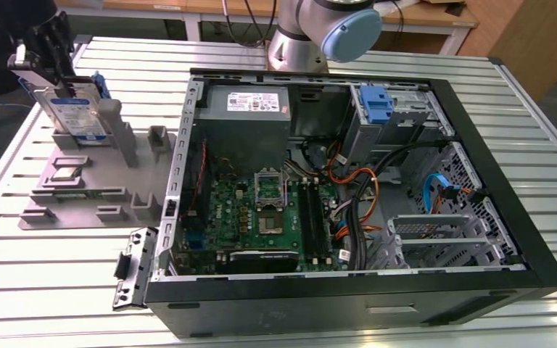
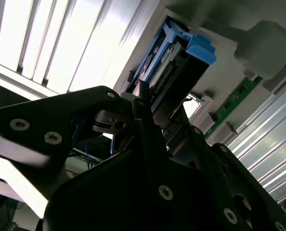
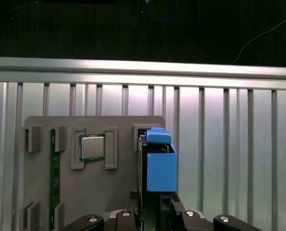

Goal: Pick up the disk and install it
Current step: 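Pick up the disk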

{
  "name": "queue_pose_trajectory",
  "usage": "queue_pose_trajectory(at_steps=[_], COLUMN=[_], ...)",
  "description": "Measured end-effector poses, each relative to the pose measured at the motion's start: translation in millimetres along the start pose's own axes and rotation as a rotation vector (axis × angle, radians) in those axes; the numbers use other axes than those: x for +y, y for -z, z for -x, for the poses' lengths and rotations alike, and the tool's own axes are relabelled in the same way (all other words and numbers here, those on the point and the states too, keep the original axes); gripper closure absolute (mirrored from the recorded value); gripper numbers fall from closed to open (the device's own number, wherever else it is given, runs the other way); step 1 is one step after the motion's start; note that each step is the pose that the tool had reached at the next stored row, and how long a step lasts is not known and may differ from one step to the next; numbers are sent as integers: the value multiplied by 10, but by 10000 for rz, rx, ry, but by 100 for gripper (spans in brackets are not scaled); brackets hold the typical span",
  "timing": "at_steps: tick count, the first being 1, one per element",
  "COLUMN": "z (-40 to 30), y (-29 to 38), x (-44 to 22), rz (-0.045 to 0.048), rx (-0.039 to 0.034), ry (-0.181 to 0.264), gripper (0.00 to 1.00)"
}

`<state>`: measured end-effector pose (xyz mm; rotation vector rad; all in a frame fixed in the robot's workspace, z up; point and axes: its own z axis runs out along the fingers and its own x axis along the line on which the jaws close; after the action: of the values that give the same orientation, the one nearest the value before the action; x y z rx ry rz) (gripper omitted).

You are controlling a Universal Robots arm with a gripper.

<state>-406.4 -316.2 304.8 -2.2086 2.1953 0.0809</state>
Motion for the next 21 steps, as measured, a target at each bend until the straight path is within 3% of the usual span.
queue_pose_trajectory(at_steps=[5, 9, 14, 16, 21], z=[0, 4, 4, 10, 11], y=[9, 73, 79, 190, 193], x=[0, 2, 2, 4, 4], rz=[1, 2, 2, 1, 1], rx=[3, 4, 3, 2, 2], ry=[0, 0, 0, 0, 0], gripper=[65, 65, 65, 65, 65])
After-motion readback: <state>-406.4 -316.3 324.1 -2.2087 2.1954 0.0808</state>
